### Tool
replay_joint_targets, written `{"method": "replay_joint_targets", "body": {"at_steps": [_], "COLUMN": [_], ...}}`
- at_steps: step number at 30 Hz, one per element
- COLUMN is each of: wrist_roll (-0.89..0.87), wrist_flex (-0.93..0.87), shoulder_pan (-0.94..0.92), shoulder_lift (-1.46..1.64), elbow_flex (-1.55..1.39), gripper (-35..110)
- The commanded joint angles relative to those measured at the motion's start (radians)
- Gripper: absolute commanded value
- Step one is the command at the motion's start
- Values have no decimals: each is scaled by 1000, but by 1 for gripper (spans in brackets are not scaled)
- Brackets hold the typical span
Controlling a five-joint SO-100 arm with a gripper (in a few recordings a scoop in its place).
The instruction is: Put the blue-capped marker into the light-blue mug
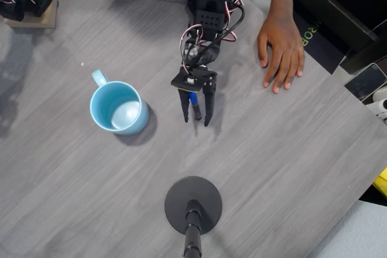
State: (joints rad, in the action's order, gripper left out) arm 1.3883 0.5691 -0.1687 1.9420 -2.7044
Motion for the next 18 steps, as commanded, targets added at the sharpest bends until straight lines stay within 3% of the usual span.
{"method": "replay_joint_targets", "body": {"at_steps": [1, 18], "wrist_roll": [-9, -14], "wrist_flex": [0, 20], "shoulder_pan": [-11, -14], "shoulder_lift": [-8, -117], "elbow_flex": [40, 117], "gripper": [23, 23]}}
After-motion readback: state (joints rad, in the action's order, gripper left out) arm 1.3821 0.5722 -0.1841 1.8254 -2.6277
